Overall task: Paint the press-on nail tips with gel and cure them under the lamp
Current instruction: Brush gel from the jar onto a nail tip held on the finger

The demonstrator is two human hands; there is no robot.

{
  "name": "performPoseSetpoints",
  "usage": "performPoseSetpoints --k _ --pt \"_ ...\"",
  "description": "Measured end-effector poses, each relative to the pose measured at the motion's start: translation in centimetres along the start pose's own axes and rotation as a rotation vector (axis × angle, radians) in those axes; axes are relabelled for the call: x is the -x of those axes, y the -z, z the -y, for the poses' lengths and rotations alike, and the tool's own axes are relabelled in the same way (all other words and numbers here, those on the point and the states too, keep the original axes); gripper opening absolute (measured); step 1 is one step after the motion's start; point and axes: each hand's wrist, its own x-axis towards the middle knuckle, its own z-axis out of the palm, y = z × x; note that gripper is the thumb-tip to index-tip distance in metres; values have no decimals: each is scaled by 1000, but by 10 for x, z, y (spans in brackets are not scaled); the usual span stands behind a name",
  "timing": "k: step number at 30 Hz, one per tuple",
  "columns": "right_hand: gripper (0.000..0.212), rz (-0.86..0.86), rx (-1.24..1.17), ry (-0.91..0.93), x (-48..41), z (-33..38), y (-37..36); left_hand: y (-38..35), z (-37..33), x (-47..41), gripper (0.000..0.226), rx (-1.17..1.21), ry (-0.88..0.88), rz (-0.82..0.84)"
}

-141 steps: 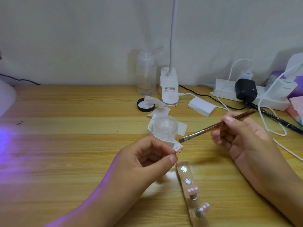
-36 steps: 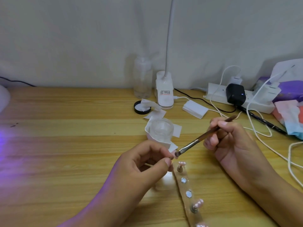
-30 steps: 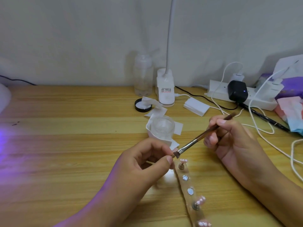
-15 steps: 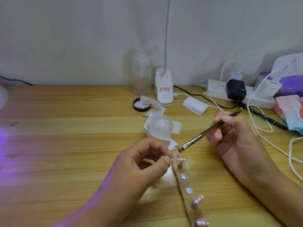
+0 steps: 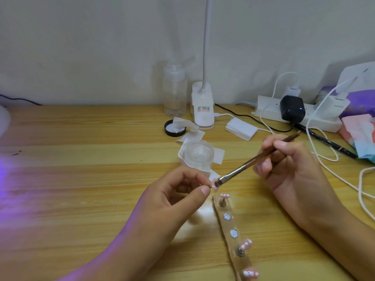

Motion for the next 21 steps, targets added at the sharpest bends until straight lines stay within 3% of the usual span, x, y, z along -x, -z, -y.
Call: performPoseSetpoints --k 5,8,12,17,21 --pt "35 -106 83 6 -1 -3 0 0 1 1 17 2 4 8" --pt "38 -177 -3 5 -3 0 1 1 1 1 19 8 13 0" --pt "24 -35 6 -18 0 0 -2 0 0 0 17 25 10 4" --pt "39 -167 28 -9 -2 -1 0 1 -2 2 18 33 24 5" --pt "26 -38 11 -1 2 0 -5 0 -2 0 18 73 20 3"
